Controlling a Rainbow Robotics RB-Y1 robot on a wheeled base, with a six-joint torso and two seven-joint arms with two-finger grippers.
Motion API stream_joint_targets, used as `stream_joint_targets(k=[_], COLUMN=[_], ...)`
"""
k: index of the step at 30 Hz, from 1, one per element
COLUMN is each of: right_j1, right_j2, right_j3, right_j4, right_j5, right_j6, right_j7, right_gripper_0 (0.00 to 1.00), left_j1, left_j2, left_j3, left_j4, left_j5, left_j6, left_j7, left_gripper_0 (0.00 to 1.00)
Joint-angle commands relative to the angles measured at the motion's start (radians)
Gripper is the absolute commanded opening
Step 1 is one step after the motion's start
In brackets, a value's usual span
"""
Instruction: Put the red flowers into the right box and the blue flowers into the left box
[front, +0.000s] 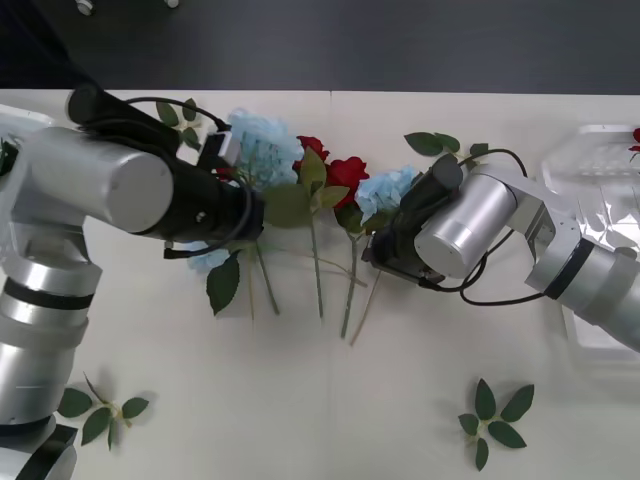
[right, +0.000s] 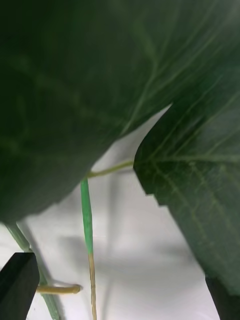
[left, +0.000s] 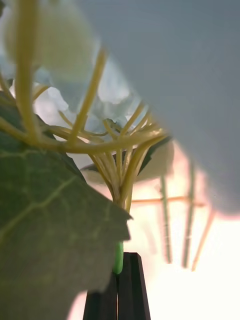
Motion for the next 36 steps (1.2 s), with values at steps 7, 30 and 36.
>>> stream_joint_targets(k=[7,30,36], right_j1=[-0.042,-0.075,-0.075], right_j2=[-0.003,-0.007,-0.014], right_j3=[0.037,0.041,0.007], right_j4=[0.055,0.07,0.055], right_j5=[-0.014,-0.052,-0.006], right_j6=[0.056,0.056,0.058], right_j7=[-0.075,-0.059,-0.053], right_gripper_0=[0.99,0.0,0.0], left_j1=[0.194,0.247,0.229], left_j2=[0.011,0.244,0.316], left_j3=[0.356,0.693,0.696], left_j4=[-0.327,-0.091,0.059], left_j5=[0.112,-0.097,-0.11], left_j6=[-0.003,-0.226,-0.282], left_j7=[-0.065,-0.219,-0.354], left_gripper_0=[0.0,0.0,0.0])
